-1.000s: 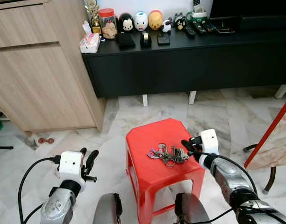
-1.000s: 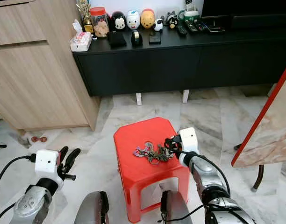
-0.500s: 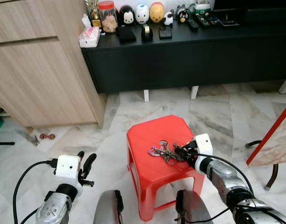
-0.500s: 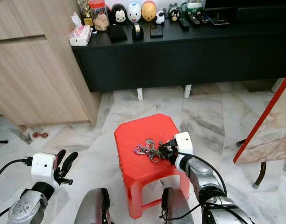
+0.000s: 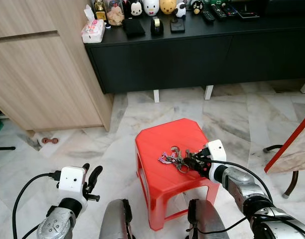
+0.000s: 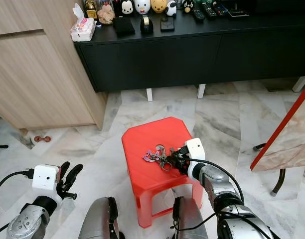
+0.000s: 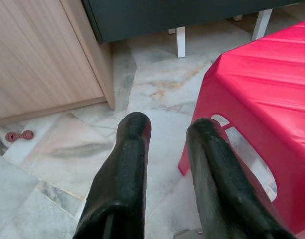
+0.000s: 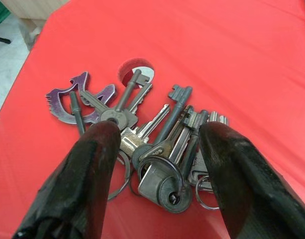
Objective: Hang keys on a hook
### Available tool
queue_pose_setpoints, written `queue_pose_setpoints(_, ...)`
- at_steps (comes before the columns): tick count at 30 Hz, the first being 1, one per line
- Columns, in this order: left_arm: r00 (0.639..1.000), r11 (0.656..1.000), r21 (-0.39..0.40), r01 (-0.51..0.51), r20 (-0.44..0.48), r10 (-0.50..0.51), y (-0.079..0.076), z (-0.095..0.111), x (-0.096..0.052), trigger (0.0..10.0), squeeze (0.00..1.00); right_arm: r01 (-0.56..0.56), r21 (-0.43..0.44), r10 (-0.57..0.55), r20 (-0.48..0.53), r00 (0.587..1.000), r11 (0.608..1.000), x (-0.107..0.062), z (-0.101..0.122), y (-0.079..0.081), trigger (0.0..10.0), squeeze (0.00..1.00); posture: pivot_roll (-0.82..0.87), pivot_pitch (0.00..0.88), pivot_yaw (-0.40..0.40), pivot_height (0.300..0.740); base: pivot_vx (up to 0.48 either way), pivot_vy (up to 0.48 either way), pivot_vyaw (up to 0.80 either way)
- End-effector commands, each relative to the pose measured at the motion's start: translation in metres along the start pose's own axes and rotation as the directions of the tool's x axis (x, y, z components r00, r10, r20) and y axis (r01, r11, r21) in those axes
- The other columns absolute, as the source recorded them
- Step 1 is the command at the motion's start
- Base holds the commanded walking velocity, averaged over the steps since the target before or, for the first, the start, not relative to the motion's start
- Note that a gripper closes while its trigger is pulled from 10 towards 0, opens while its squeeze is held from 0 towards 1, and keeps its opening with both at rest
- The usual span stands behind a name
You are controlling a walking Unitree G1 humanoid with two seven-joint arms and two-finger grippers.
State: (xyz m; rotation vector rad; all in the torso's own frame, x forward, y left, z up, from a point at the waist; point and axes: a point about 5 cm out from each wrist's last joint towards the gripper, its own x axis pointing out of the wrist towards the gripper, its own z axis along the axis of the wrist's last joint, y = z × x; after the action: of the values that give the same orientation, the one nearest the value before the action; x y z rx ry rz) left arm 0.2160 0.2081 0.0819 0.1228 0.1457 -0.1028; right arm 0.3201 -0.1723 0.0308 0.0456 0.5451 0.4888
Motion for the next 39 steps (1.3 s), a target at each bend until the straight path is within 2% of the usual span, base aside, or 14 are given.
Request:
queue_pose_setpoints(1, 1.0, 1.0, 0.008, -0.009, -0.001, 0.009, 0.004, 0.003, -0.001, 10.0, 0.0, -0.021, -0.002, 0.021, -0.006, 1.0, 1.0, 0.001, 0.001, 0.002, 10.0, 0.0, 0.09, 0.108, 0.055, 0.58, 0.0, 0.0, 0.0)
queue_pose_setpoints(5, 1.0, 1.0, 0.012, -0.005, 0.0, 0.005, 0.005, 0.003, 0.002, 10.0, 0.0, -0.067, -0.015, 0.067, -0.007, 0.998, 0.998, -0.003, -0.001, 0.002, 10.0, 0.0, 0.08, 0.101, 0.058, 0.58, 0.0, 0.0, 0.0)
queue_pose_setpoints(23, 1.0, 1.0, 0.017, 0.006, 0.006, -0.006, 0.005, 0.004, 0.009, 10.0, 0.0, -0.092, -0.007, 0.092, -0.042, 0.995, 0.996, -0.012, -0.012, 0.0, 10.0, 0.0, 0.07, 0.09, 0.067, 0.58, 0.0, 0.0, 0.0)
queue_pose_setpoints(31, 1.0, 1.0, 0.023, 0.005, 0.007, -0.005, 0.006, 0.005, 0.01, 10.0, 0.0, -0.13, -0.005, 0.13, -0.002, 0.992, 0.992, -0.01, 0.0, 0.006, 10.0, 0.0, 0.07, 0.09, 0.066, 0.58, 0.0, 0.0, 0.0)
queue_pose_setpoints(39, 1.0, 1.0, 0.026, 0.008, 0.009, -0.008, 0.005, 0.005, 0.011, 10.0, 0.0, -0.171, -0.022, 0.171, 0.003, 0.985, 0.985, -0.011, 0.002, 0.01, 10.0, 0.0, 0.06, 0.086, 0.066, 0.58, 0.0, 0.0, 0.0)
